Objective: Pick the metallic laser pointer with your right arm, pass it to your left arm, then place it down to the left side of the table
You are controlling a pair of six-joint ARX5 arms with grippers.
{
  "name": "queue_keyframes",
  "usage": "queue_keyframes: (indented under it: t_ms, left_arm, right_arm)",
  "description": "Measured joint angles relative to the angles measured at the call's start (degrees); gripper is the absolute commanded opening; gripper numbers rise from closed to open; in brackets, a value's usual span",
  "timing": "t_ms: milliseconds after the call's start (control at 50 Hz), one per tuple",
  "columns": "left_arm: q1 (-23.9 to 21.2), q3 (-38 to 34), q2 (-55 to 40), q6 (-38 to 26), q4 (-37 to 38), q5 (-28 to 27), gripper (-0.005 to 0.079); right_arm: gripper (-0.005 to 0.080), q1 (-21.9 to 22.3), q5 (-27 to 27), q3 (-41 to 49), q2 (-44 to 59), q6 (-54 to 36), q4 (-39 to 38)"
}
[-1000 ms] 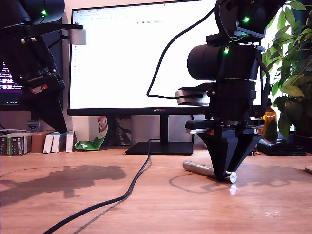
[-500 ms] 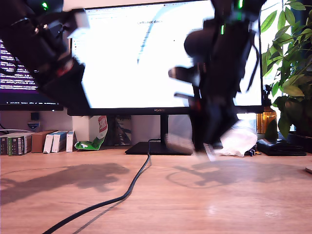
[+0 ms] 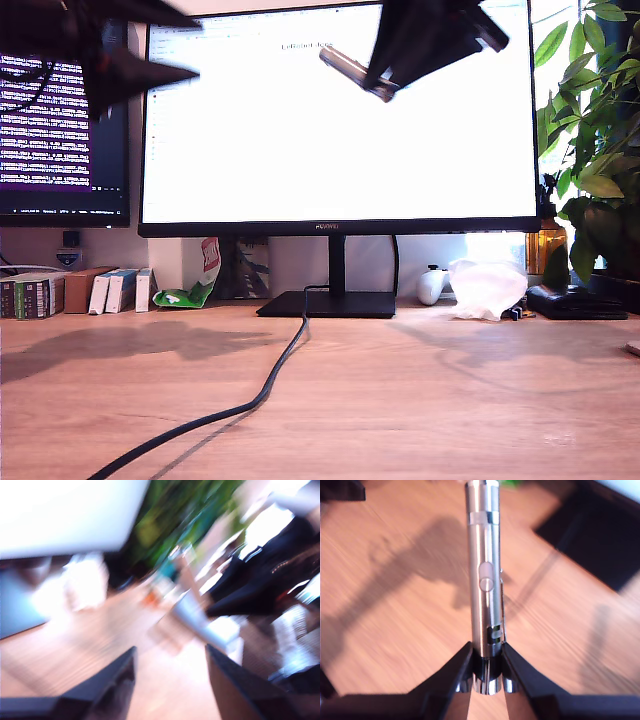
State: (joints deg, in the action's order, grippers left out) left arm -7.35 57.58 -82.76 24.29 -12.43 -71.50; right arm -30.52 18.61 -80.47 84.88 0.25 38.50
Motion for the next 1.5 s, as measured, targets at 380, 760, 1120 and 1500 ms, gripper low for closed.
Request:
queue_keyframes:
  t_ms: [380,760,1120,1500]
  left_arm:
    - [-2.1,0.0,0.0,11.4,-14.2,-0.4,0.0417]
    - [-4.0,0.0,0.0,11.8,-15.9,1.7,0.0417]
    - [-6.7,0.0,0.0,14.6,-21.2,4.2,0.0383]
    - [-6.9,0.1,0.1,14.6,-22.9,5.4,0.0062]
  right_arm:
    - [-0.0011,-6.0,3.7,0.0,0.3,5.2,-13.0]
    - [-0.0011,-8.1,5.1,0.0,0.3,7.9,-16.9]
    - [-0.001,-10.5,5.1,0.0,0.3,8.8,-18.4]
    - [-0.001,-11.6,5.0,0.2,0.9,10.0,-21.2]
